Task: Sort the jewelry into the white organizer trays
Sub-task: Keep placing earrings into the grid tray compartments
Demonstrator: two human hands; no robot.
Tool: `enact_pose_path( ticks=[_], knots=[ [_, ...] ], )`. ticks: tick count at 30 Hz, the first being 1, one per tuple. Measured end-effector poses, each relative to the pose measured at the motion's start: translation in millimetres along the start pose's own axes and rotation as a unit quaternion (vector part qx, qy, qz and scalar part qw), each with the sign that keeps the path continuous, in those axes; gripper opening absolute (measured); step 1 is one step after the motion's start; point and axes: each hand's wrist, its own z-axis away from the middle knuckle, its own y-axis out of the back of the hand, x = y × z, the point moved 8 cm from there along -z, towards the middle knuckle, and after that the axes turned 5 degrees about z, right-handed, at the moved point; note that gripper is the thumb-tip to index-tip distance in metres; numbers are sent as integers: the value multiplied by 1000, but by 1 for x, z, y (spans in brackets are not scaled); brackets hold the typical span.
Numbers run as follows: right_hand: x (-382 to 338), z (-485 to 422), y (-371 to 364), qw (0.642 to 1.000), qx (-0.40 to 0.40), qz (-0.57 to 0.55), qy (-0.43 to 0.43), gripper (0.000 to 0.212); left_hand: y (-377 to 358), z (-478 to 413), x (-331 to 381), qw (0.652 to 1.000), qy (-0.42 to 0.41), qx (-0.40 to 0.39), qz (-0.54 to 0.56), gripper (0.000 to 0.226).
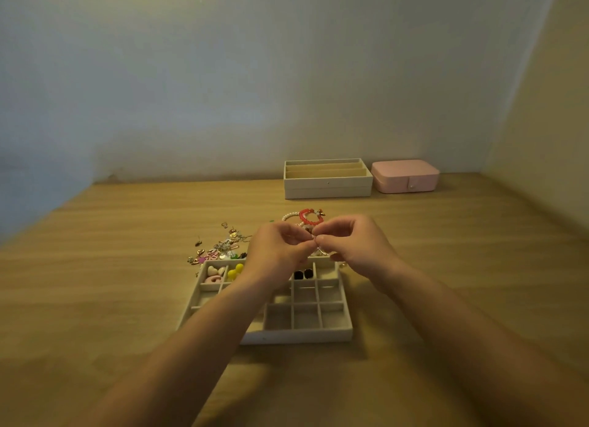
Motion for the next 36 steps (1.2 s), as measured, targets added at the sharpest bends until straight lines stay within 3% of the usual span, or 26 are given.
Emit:
enact_pose_path(
  ticks=[4, 20, 26, 36],
  knots=[
    [-1, -3, 3, 994, -25, 100, 24, 10, -1, -2, 2, 997, -5, -10, -72, 10],
    [5, -2, -1, 980, -73, 179, 38, 8, -10, 1, -7, 995, 34, -73, -65, 7],
    [13, 2, -9, 964, -78, 249, 51, 15, 1, -4, -14, 997, 36, -47, -45, 7],
    [9, 2, -22, 938, -87, 327, 78, 12, 11, -13, -17, 988, -30, -8, -152, 8]
  ],
)
